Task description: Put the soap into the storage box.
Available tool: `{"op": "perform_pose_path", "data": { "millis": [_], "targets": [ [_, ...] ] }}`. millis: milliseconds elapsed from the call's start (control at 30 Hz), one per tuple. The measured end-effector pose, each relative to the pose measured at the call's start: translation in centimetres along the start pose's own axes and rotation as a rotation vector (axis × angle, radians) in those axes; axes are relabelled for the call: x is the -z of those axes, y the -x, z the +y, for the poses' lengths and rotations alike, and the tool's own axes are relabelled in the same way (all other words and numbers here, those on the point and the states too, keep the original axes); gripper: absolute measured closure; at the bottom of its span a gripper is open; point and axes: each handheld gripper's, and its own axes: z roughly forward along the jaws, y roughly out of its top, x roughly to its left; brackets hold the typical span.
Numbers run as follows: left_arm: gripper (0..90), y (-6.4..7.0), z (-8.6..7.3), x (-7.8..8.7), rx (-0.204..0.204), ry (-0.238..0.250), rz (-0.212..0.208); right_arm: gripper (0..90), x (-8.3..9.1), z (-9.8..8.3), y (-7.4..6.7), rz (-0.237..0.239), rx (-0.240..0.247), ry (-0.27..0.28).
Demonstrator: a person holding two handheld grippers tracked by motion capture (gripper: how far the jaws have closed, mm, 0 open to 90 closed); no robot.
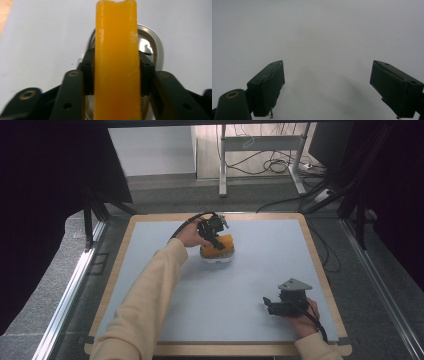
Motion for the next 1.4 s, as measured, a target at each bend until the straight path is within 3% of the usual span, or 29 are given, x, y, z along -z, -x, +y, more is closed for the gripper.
{"op": "perform_pose_path", "data": {
  "millis": [433,767,1133,1233,1400],
  "targets": [
    [29.1,0.5,0.3,1.5,0.018,0.046,0.120,12.9,0.0,0.0,-0.1,0.001,0.001,-0.002],
    [25.2,1.7,-0.8,4.3,0.068,0.140,0.136,12.9,-0.1,0.0,-0.1,0.004,0.001,-0.005],
    [22.9,4.6,-4.6,6.7,0.146,0.217,0.157,12.9,-0.1,0.1,-0.2,0.000,0.009,-0.003],
    [22.5,5.8,-6.6,7.4,0.192,0.231,0.196,12.9,0.0,0.1,-0.3,-0.002,0.011,-0.001],
    [21.5,8.2,-10.4,8.4,0.248,0.272,0.207,12.9,0.1,0.2,-0.4,-0.006,0.015,0.001]
  ]
}}
